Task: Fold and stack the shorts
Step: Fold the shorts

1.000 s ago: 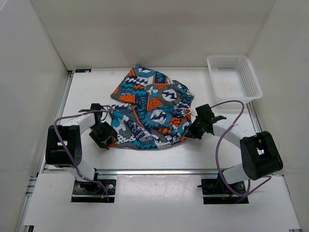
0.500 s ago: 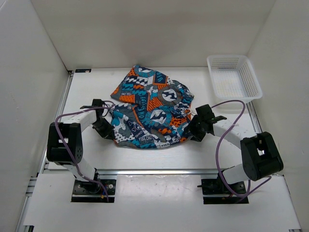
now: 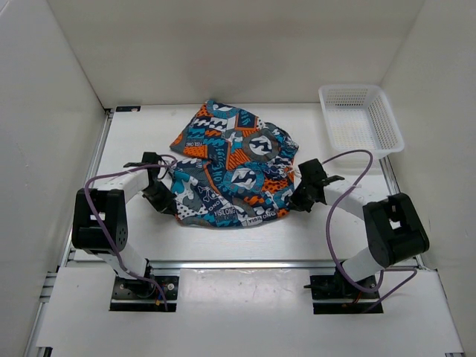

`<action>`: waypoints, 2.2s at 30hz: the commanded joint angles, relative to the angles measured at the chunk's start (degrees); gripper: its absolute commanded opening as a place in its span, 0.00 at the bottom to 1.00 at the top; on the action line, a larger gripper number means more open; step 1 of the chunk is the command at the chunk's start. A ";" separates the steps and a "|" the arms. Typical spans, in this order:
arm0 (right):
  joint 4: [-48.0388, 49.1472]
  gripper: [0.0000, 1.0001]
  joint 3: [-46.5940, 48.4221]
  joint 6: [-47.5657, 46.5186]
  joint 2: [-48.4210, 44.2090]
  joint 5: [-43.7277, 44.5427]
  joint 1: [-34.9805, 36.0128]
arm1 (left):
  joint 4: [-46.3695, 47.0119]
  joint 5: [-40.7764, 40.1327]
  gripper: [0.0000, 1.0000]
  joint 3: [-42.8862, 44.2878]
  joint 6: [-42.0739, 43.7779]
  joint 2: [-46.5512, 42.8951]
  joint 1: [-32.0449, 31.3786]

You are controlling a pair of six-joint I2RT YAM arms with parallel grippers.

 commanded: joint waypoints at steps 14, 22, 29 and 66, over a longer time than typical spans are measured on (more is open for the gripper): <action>-23.23 0.00 37.32 -22.48 -14.14 11.23 0.24 | -23.61 -5.92 0.10 50.40 6.32 -16.72 2.34; -33.86 0.00 56.13 -33.73 -25.30 2.97 0.24 | -22.12 -6.45 0.10 71.57 6.32 -27.00 2.87; -42.31 0.00 74.06 -38.84 -30.04 -2.91 0.24 | -23.61 -12.16 0.10 86.10 9.13 -30.60 2.87; -21.92 0.00 73.45 -36.99 37.87 1.39 -7.58 | -15.35 -12.87 0.10 85.66 13.88 30.98 7.88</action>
